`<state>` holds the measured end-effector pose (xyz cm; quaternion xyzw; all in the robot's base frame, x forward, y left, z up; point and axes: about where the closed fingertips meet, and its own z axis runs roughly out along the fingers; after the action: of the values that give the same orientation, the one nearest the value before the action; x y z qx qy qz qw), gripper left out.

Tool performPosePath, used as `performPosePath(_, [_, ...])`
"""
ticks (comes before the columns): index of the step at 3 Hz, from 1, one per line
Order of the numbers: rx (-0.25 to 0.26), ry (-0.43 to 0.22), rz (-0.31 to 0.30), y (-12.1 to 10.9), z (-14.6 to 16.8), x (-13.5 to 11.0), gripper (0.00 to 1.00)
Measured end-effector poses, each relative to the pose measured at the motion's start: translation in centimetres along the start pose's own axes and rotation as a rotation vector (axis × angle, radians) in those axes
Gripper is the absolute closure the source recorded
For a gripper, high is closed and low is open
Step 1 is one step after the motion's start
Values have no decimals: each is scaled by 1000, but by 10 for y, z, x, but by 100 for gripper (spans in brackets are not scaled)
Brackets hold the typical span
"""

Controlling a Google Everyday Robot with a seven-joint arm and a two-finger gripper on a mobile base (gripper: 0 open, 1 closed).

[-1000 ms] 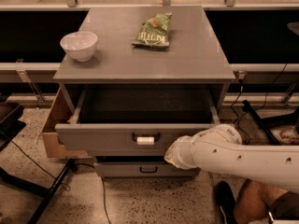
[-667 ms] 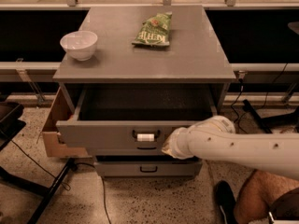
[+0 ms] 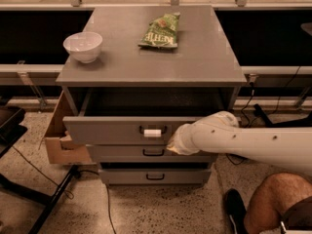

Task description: Close top drawer

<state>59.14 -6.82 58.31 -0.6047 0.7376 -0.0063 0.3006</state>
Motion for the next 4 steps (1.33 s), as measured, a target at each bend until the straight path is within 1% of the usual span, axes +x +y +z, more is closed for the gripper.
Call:
performPosePath(1, [4, -3, -15, -26, 14, -3, 100])
performPosePath(2, [11, 1, -29, -45, 21, -5, 100])
performPosePath(3, [24, 3, -37, -59, 23, -7, 100])
performPosePath(4, [29, 6, -21, -67, 23, -6, 86])
